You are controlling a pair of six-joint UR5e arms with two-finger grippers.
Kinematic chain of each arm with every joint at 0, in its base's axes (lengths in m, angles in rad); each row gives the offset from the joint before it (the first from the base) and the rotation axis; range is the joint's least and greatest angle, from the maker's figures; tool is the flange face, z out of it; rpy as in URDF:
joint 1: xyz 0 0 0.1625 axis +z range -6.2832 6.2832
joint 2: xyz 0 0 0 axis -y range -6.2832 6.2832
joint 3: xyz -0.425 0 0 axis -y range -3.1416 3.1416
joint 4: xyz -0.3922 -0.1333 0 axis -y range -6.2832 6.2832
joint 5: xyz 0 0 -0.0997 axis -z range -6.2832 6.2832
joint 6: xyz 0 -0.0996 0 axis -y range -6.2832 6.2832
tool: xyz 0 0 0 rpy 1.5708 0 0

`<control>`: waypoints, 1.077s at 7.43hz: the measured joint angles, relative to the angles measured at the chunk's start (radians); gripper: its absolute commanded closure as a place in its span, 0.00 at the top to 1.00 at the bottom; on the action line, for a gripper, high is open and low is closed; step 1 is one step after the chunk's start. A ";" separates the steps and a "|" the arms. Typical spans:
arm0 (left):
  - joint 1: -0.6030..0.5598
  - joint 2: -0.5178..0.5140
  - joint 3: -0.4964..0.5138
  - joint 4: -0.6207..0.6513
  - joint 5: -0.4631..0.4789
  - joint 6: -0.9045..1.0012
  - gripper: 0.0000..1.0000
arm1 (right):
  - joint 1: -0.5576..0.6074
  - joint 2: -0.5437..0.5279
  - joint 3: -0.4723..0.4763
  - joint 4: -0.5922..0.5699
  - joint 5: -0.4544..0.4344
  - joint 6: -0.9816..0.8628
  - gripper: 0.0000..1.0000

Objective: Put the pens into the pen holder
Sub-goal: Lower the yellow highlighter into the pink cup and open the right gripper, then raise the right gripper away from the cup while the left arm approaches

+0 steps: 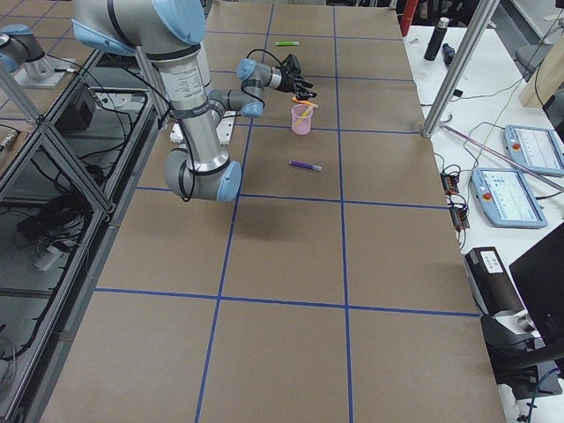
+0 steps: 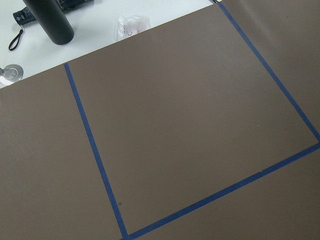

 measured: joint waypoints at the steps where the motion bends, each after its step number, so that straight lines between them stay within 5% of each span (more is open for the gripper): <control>1: 0.000 0.000 -0.001 -0.001 0.000 -0.001 1.00 | 0.009 0.002 0.006 -0.004 0.009 0.018 0.99; 4: 0.003 0.012 -0.003 -0.002 -0.010 -0.016 1.00 | 0.142 0.001 0.033 -0.149 0.248 0.146 0.99; 8: 0.043 0.137 -0.011 -0.028 -0.031 -0.200 1.00 | 0.464 -0.008 0.106 -0.507 0.846 0.122 1.00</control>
